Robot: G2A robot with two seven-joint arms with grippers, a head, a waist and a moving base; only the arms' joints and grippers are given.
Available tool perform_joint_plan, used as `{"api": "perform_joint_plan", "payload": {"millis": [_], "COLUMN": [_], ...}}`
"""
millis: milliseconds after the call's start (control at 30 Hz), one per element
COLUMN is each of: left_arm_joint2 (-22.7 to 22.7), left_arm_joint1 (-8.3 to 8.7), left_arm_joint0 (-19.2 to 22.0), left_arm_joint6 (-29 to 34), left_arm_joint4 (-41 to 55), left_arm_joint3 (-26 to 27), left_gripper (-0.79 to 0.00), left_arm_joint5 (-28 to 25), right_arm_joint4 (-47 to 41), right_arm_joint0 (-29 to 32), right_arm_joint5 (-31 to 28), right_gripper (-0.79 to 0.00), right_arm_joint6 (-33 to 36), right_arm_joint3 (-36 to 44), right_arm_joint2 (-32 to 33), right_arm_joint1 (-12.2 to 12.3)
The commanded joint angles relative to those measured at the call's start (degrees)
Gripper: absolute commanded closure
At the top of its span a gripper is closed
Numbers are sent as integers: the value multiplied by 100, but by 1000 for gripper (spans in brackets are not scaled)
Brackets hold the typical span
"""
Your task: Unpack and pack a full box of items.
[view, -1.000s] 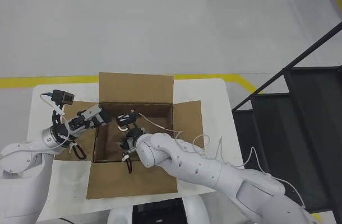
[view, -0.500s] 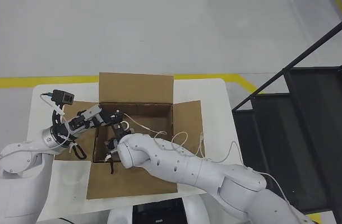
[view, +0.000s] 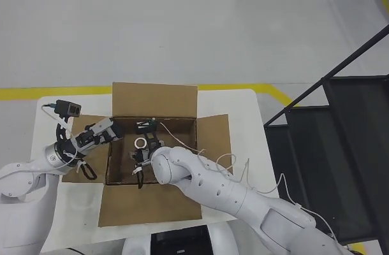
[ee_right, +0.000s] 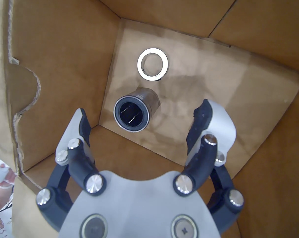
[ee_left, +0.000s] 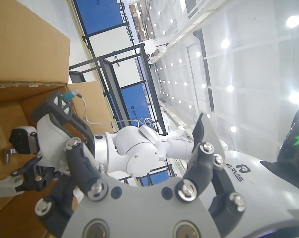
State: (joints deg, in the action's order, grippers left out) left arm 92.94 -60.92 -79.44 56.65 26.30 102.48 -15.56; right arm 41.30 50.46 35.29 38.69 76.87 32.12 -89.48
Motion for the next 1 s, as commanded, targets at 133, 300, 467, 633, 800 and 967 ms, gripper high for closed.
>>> {"api": "perform_joint_plan", "payload": {"millis": [133, 300, 467, 633, 800, 967], "left_arm_joint2": [1482, 2497, 2727, 2479, 2479, 2479], "left_arm_joint1": [73, 92, 58, 14, 14, 14], "left_arm_joint0": [-728, -1485, -1835, -1846, -1846, -1846], "left_arm_joint6": [-315, -247, -453, -804, -804, -804], "left_arm_joint4": [410, 504, 614, 545, 545, 545], "left_arm_joint3": [816, 853, 415, 165, 165, 165], "left_gripper": [-785, -785, -785, -785, -785, -785], "left_arm_joint5": [-52, 18, -98, -371, -371, -371], "right_arm_joint4": [-1, -1, -1, -1, -1, 17], "right_arm_joint0": [0, 0, 0, 0, 0, 46], "right_arm_joint5": [0, 0, 0, 0, 0, -144], "right_gripper": [-785, -785, -785, -785, -785, -785], "right_arm_joint6": [-1, -1, -1, -1, -1, -62], "right_arm_joint3": [2, 2, 2, 2, 2, 3], "right_arm_joint2": [2, 2, 2, 2, 2, -18], "right_arm_joint1": [0, 0, 0, 0, 0, -14]}}
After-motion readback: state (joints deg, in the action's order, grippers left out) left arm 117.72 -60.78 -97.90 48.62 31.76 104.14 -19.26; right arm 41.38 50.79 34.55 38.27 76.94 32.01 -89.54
